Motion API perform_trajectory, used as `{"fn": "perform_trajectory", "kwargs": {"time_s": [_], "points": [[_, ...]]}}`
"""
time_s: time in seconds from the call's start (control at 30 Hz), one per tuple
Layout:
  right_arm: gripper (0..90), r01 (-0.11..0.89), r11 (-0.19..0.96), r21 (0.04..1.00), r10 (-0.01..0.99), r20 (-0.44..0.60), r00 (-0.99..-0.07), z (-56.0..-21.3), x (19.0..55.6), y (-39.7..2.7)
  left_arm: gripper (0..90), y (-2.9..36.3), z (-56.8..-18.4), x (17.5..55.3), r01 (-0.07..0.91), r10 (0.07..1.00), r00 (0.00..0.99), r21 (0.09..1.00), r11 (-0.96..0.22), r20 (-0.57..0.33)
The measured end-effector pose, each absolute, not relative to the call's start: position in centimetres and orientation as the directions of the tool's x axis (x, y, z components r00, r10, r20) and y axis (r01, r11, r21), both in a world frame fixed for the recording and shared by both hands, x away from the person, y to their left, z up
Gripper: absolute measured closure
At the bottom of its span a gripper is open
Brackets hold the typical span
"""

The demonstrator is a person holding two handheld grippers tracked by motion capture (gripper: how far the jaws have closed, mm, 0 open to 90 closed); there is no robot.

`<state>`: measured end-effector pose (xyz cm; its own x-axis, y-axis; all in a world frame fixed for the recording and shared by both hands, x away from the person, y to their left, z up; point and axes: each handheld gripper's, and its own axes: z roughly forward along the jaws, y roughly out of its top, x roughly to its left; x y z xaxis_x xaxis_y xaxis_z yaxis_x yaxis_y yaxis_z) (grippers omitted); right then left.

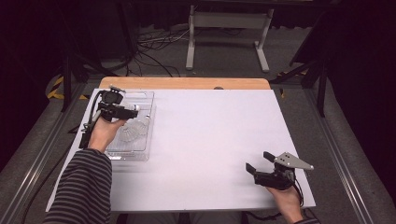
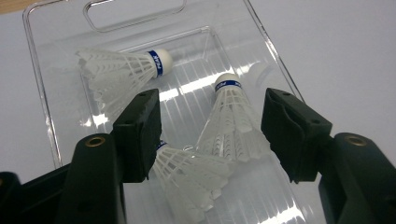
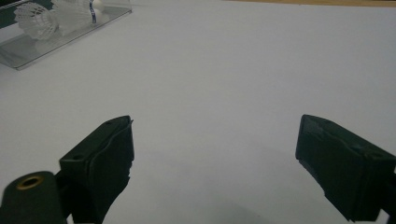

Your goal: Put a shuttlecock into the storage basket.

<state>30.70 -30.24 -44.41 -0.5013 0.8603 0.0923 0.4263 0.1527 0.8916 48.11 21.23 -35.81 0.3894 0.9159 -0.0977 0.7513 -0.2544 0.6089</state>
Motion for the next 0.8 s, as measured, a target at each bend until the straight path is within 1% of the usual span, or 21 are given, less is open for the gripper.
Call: {"fn": "perform_trajectory", "kwargs": {"time_s": [0.27,0.6,0.8], "points": [[12.1,0.426,0.152,0.892,0.861,0.092,-0.500,-44.4,30.7,-30.3,38.4,21.0,-35.4,47.5,0.736,0.910,0.405,0.622,-0.269,-0.086],[12.2,0.426,0.152,0.892,0.860,0.093,-0.501,-44.4,30.7,-30.2,37.7,21.2,-34.9,46.6,0.715,0.902,0.422,0.646,-0.267,-0.095],[12.2,0.426,0.153,0.892,0.860,0.092,-0.502,-44.4,30.7,-30.2,38.8,21.3,-34.9,46.4,0.712,0.900,0.425,0.648,-0.269,-0.093]]}}
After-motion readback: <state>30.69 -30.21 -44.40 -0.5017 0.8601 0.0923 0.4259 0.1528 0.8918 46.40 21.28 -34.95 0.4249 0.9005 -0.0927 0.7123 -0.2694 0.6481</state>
